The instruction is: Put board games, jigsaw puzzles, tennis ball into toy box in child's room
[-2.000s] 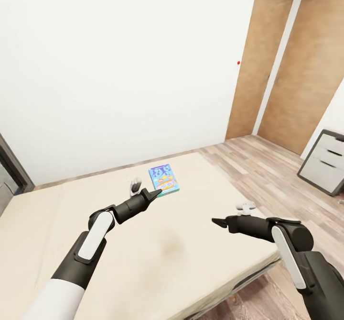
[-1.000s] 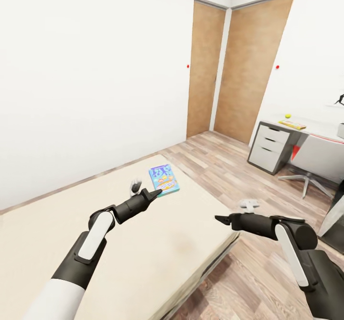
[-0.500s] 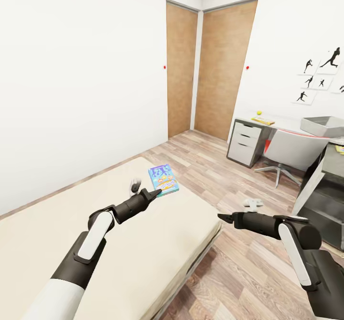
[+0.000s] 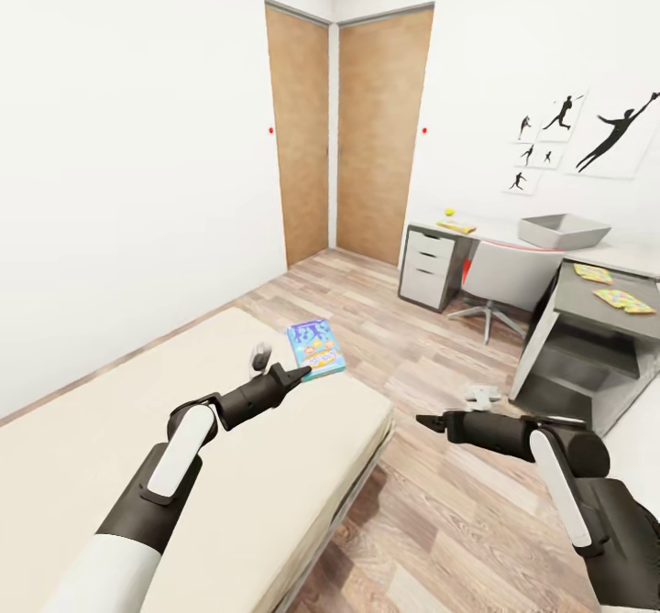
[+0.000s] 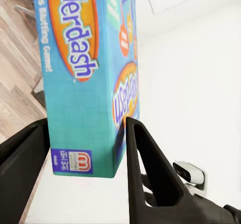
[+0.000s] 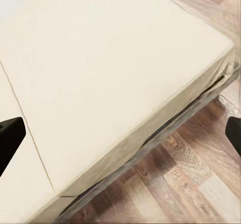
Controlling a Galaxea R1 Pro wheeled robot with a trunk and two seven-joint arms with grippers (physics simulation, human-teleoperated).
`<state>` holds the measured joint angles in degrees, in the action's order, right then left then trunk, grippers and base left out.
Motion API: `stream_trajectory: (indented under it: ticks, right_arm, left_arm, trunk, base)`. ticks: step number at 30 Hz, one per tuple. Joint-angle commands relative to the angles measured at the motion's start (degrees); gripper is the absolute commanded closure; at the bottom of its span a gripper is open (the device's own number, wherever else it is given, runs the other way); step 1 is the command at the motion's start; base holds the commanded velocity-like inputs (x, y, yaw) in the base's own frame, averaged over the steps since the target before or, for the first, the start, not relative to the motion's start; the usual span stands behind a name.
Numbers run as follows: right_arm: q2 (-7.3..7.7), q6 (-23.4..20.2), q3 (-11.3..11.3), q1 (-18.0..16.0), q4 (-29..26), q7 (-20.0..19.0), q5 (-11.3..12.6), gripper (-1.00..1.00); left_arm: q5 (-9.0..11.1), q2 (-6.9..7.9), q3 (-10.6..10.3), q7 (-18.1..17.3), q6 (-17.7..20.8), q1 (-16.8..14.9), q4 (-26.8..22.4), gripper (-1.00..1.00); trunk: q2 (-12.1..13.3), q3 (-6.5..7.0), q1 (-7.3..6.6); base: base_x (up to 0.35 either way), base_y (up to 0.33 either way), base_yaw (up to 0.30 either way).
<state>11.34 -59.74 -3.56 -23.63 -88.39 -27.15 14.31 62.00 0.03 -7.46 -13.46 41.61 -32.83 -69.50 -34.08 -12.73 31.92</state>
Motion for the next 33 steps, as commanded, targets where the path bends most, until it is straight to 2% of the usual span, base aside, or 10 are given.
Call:
stream_trajectory:
  ticks: [1, 13, 16, 18, 21, 28, 33]
  right_arm:
    - [-0.07, -0.3, 0.0, -0.1, 0.4, -0.4, -0.2, -1.00]
    - [-0.82, -0.3, 0.6, -0.1, 2.5, -0.3, -0.3, -1.00]
    - [-1.44, -0.3, 2.0, 0.0, 2.9, -0.3, -0.4, -1.00]
    - [-1.89, -0.3, 4.4, 0.0, 3.3, -0.3, -0.5, -1.00]
    - [-2.13, -0.3, 6.1, 0.0, 3.6, -0.2, -0.4, -1.00]
    - [-2.31, -0.3, 7.3, 0.0, 3.9, -0.2, -0.4, -1.00]
    - [-2.35, -0.3, 7.5, 0.1, 4.0, -0.2, -0.4, -1.00]
  left_arm:
    - [0.3, 0.01, 0.1, -0.1, 0.3, 0.0, 0.0, 1.00]
    - [0.2, 0.15, 0.2, -0.2, 0.6, 0.0, 0.0, 1.00]
    - [0.2, 0.15, 0.2, -0.2, 0.6, 0.0, 0.0, 1.00]
    - [0.2, 0.14, 0.2, -0.1, 0.6, 0.0, 0.0, 1.00]
    - [0.3, 0.14, 0.2, -0.2, 0.6, 0.0, 0.0, 1.00]
    - [0.3, 0.14, 0.2, -0.1, 0.6, 0.0, 0.0, 1.00]
    - [0.3, 0.14, 0.3, -0.1, 0.6, 0.0, 0.0, 1.00]
  trunk:
    - [0.3, 0.09, -0.21]
    - [5.1, 2.25, -2.84]
    - [6.3, 2.79, -3.50]
    - [7.2, 3.15, -3.94]
    - [8.4, 3.69, -4.60]
    - [11.2, 4.94, -6.14]
    - [11.2, 4.94, -6.14]
  base:
    - [0.000, 0.000, -0.281]
    - [0.000, 0.000, -0.281]
    - [0.000, 0.000, -0.281]
    - [0.000, 0.000, -0.281]
    - [0.000, 0.000, -0.281]
    - [0.000, 0.000, -0.281]
    - [0.000, 0.000, -0.281]
